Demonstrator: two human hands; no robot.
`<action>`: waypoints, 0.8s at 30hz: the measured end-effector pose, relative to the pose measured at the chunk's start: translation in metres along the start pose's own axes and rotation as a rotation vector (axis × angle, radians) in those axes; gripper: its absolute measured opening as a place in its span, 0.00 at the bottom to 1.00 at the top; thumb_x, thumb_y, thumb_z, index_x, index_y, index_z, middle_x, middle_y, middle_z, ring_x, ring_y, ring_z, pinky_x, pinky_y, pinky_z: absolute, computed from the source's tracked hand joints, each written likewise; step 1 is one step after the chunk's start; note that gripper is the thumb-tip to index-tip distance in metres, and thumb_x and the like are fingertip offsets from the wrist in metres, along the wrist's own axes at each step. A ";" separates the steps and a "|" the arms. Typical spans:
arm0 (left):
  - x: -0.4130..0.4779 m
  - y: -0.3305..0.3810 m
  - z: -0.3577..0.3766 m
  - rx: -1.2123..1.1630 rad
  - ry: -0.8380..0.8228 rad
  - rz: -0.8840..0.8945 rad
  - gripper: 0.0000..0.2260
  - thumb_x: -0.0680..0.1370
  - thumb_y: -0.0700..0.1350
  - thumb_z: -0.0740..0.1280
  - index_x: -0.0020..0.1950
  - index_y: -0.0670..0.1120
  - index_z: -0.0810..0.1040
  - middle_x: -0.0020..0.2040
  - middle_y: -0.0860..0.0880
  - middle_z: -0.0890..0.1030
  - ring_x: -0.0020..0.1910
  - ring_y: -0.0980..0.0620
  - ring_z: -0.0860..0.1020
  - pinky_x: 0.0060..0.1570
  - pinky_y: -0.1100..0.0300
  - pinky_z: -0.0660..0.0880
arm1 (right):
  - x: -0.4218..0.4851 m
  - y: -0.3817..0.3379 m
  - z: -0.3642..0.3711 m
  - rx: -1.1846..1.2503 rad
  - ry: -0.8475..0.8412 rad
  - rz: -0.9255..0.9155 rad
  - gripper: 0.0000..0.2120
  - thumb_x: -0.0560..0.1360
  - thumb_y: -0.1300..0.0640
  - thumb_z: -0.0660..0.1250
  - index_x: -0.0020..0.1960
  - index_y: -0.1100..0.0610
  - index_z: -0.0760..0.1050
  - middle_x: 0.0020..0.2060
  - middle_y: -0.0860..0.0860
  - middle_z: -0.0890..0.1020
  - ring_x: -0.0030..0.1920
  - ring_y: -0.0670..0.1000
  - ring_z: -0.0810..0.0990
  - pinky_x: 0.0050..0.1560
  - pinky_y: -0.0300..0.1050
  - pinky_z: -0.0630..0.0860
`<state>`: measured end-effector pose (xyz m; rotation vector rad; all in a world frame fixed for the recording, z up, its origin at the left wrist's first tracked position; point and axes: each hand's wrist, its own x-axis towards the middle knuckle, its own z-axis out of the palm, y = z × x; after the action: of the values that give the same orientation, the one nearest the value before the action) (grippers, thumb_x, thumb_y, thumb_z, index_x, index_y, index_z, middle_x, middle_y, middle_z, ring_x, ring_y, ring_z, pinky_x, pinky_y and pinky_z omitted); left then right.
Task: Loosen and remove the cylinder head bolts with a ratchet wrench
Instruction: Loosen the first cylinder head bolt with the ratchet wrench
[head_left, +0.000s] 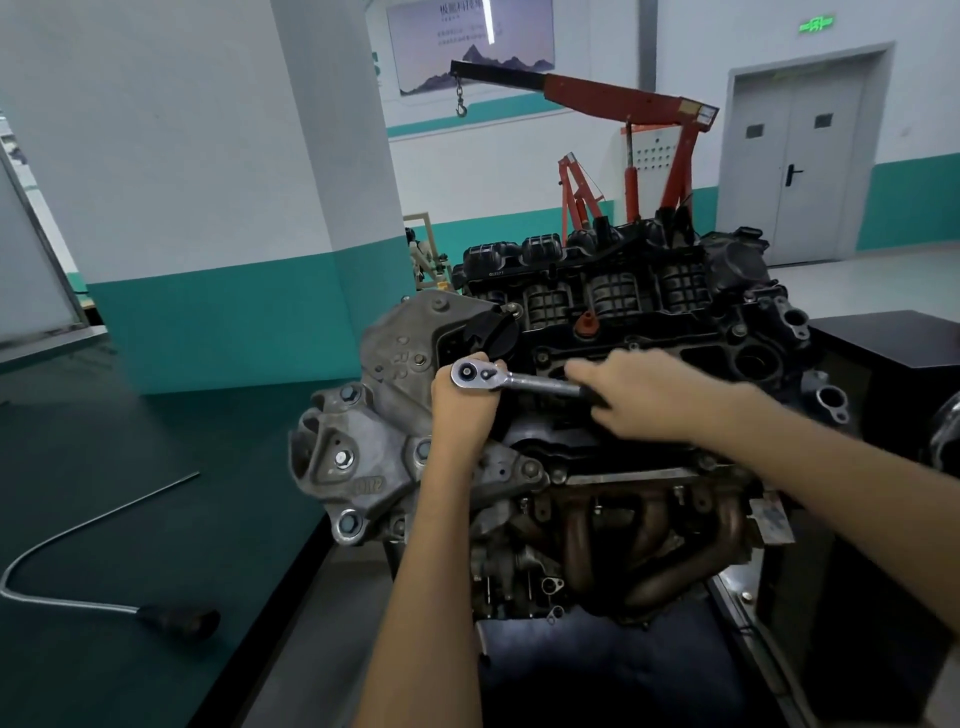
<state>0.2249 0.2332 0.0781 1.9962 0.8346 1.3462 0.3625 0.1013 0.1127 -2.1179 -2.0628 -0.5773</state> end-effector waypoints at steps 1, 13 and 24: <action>0.000 0.002 -0.001 0.001 -0.006 0.005 0.20 0.78 0.35 0.63 0.28 0.48 0.62 0.28 0.51 0.66 0.28 0.56 0.64 0.34 0.60 0.61 | 0.006 0.006 -0.008 -0.048 0.044 0.001 0.14 0.75 0.54 0.63 0.59 0.52 0.66 0.38 0.51 0.74 0.41 0.57 0.78 0.36 0.44 0.66; -0.007 0.004 0.004 -0.105 0.154 -0.033 0.19 0.76 0.34 0.63 0.30 0.46 0.58 0.29 0.48 0.59 0.32 0.53 0.57 0.27 0.65 0.56 | -0.036 -0.127 0.069 0.892 0.043 0.225 0.13 0.72 0.57 0.63 0.54 0.51 0.64 0.40 0.50 0.78 0.41 0.54 0.80 0.43 0.50 0.78; -0.003 0.003 0.000 -0.139 0.026 -0.033 0.20 0.78 0.36 0.65 0.28 0.49 0.66 0.27 0.54 0.69 0.28 0.59 0.67 0.35 0.60 0.65 | 0.005 0.011 -0.009 -0.097 0.012 -0.006 0.15 0.75 0.54 0.62 0.60 0.50 0.65 0.39 0.51 0.74 0.43 0.57 0.79 0.35 0.43 0.65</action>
<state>0.2245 0.2296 0.0785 1.8548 0.7609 1.3754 0.3712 0.1025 0.1248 -2.1544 -2.0759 -0.7030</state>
